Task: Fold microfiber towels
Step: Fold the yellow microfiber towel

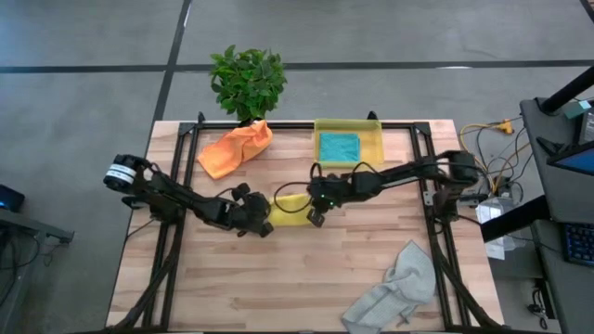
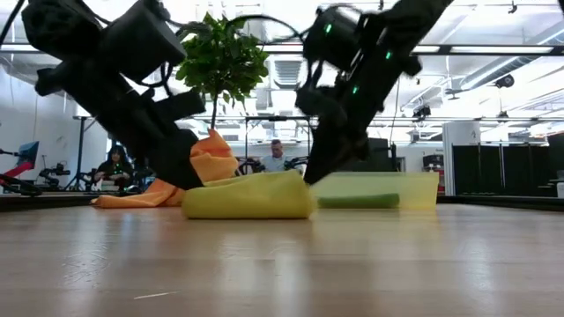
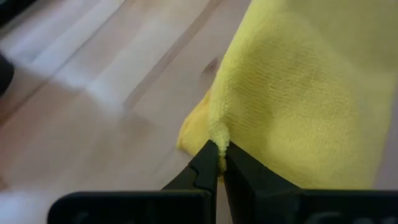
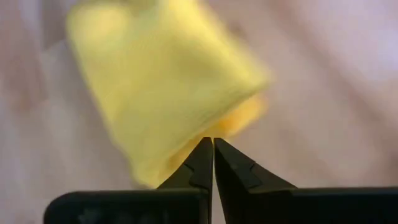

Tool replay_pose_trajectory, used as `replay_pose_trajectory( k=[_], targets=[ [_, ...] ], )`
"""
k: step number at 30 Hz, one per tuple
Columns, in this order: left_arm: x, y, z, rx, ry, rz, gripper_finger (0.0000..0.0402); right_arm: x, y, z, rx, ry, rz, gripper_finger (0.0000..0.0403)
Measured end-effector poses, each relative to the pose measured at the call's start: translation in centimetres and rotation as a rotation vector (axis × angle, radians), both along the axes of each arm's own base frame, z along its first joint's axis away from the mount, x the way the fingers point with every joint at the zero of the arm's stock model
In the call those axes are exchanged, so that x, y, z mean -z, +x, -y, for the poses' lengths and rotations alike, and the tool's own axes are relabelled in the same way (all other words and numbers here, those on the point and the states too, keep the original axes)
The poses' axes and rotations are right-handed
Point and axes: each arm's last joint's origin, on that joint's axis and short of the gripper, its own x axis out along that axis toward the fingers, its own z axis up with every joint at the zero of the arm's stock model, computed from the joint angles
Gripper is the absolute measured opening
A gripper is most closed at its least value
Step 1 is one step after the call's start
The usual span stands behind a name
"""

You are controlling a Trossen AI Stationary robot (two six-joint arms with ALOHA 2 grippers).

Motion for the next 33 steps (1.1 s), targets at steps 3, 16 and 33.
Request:
replay_pose_trajectory(
  k=[3,16,33],
  targets=[
    [-0.3,0.4,0.1,0.048,0.037,0.008,0.0000,-2.1,-0.5,-0.1,0.012,-0.075,0.058,0.0009],
    [-1.3,1.5,-1.2,0.020,0.060,0.027,0.0000,-0.1,1.0,0.4,-0.041,-0.016,0.103,0.0009],
    [-1.0,1.6,-2.9,-0.014,0.026,0.007,0.0000,-0.4,1.7,-0.5,-0.033,-0.006,0.174,0.0009]
  ],
)
